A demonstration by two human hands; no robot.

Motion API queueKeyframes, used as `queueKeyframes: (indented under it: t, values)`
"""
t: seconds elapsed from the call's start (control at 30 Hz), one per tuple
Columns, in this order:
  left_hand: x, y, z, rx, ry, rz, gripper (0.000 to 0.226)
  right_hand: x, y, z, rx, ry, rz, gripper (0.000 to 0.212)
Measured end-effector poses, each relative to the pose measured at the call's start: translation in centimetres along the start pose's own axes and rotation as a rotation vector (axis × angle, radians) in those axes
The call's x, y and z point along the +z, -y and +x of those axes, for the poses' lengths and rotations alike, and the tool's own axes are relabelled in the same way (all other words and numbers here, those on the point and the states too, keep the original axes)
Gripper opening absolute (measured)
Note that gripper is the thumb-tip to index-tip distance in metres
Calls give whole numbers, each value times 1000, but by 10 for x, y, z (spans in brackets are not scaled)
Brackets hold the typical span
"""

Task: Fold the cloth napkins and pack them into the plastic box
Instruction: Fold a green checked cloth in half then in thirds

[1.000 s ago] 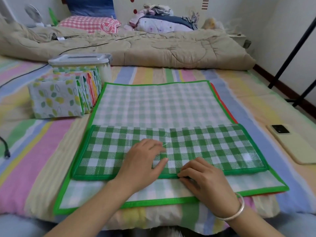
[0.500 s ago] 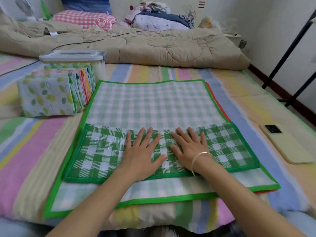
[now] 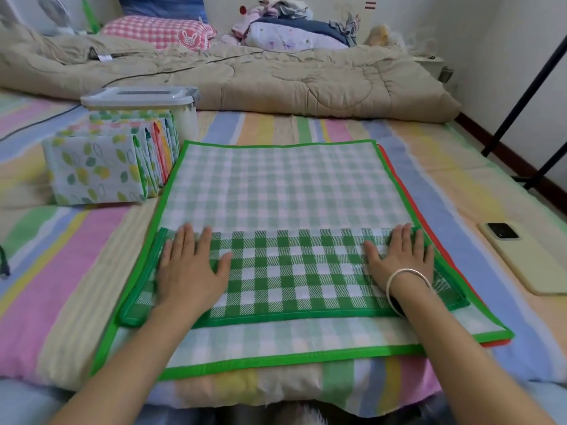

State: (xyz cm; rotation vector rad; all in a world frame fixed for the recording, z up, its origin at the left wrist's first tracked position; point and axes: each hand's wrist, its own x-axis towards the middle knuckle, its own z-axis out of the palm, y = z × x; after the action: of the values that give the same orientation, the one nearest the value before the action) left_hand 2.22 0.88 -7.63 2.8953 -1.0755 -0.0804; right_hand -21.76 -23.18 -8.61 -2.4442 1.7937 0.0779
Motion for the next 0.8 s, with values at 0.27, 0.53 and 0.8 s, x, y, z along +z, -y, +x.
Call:
queueKeyframes:
  t: [0.27,0.53,0.8]
  values:
    - [3,2,6,-76,112,57,83,-11,-4,0,-31,-73,356,73]
    - [-24,-58,-11,483,-156,-212,63,-49,-50,8,-45,-104,510,51]
    - [-41,-179,-9,794,154,-310,32,-61,-56,33,-209,62,205,82]
